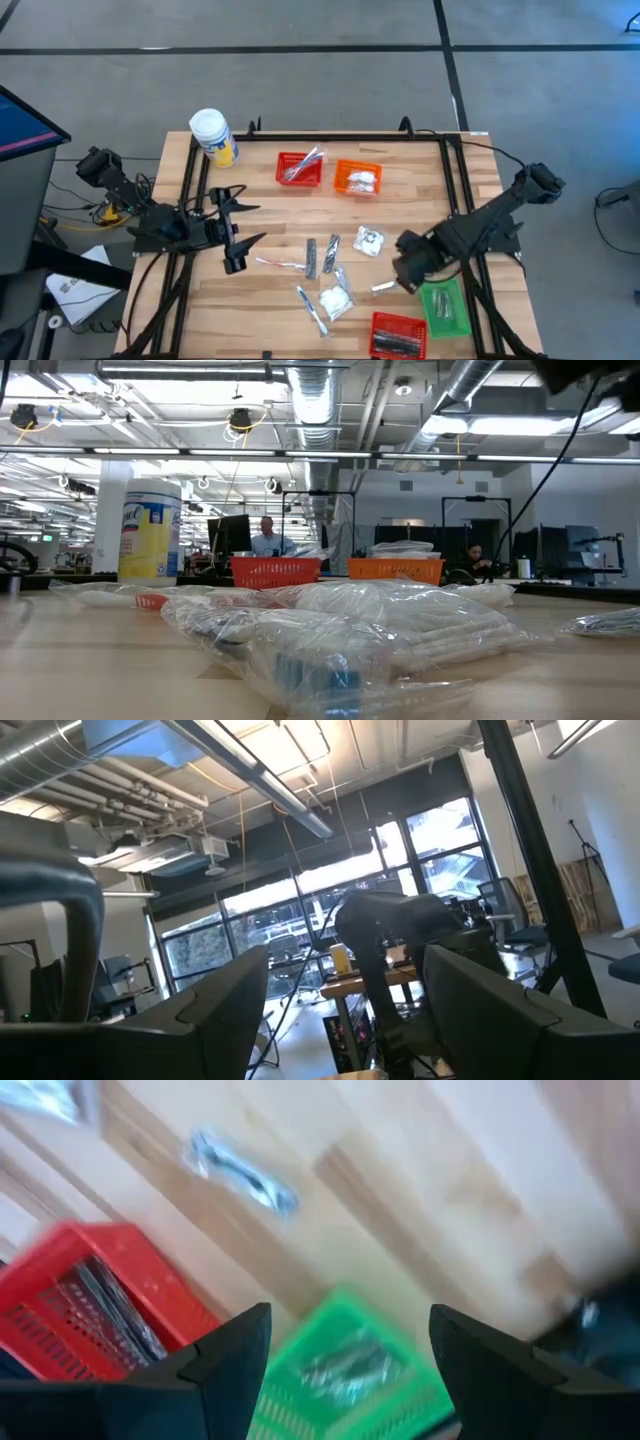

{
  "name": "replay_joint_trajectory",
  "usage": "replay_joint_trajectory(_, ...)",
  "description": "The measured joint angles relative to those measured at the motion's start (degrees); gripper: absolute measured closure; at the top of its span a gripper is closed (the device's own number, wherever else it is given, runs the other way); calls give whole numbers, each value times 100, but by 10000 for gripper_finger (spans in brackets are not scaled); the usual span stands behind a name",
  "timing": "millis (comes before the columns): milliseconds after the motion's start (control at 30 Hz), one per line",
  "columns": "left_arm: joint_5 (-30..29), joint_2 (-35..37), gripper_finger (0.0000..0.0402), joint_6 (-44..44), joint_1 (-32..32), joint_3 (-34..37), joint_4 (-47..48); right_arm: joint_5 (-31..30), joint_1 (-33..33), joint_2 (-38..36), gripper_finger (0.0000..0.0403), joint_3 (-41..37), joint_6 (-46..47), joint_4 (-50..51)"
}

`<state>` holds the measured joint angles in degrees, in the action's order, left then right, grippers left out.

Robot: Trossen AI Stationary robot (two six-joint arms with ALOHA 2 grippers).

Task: Pick & Place Travel size toiletries
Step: Put the black comb into the bottom red bin

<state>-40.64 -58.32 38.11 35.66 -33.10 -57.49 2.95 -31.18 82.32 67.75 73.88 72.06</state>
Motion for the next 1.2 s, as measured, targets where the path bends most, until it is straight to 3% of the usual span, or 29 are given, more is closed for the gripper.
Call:
replay_joint_trajectory(500,0,-27,142,-93,-11,7,9,-382,1719,22,138,4,-3762,-1543)
replay_joint_trajectory(767,-233,-27,142,-275,-41,9,6,-753,2123,88,138,-369,-5676,-3287)
replay_joint_trajectory(1033,-247,-51,146,-1024,-381,9,107,-752,2239,1141,152,-532,-6392,-4458)
replay_joint_trajectory(1200,-238,-66,175,-2010,-709,9,604,-794,2278,2042,221,-447,-6727,-5309)
